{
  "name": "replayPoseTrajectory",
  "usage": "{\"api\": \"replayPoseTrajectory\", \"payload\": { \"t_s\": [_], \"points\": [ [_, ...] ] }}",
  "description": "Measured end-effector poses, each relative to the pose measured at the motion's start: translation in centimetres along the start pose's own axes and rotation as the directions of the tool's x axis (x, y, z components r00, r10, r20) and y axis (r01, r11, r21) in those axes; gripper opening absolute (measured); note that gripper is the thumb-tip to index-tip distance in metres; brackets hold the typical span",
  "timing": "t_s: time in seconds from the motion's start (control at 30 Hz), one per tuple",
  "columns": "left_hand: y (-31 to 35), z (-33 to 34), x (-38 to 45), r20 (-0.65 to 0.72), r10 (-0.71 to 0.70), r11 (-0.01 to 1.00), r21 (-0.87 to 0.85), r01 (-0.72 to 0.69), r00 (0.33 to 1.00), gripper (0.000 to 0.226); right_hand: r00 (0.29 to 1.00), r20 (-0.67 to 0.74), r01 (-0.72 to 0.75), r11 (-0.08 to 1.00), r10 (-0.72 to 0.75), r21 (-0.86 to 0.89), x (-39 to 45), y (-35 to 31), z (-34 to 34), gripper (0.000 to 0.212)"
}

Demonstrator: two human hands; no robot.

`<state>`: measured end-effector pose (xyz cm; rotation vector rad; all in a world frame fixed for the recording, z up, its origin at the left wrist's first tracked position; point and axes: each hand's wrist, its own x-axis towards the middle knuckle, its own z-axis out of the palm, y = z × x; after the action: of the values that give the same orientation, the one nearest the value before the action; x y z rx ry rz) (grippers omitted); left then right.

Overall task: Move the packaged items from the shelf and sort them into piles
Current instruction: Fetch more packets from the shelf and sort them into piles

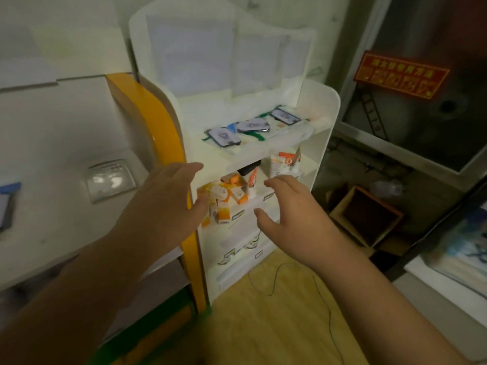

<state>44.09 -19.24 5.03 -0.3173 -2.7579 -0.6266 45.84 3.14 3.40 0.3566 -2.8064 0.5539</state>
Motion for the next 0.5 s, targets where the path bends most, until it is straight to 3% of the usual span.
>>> {"api": "replayPoseTrajectory", "payload": {
  "t_s": [0.23, 0.5],
  "points": [
    [3.2, 4.3, 4.5, 0.061, 0.005, 0.999, -0.038, -0.003, 0.998, 0.059, 0.998, -0.012, -0.064, 0.997, 0.064, -0.042, 1.2, 4.7, -0.1, 0.057],
    [2.5, 9.1, 12.7, 0.108, -0.045, 0.995, -0.089, 0.055, 0.993, 0.06, 0.996, 0.045, -0.068, 0.993, 0.073, -0.092, 7.9, 9.8, 0.3, 0.058]
  ]
}}
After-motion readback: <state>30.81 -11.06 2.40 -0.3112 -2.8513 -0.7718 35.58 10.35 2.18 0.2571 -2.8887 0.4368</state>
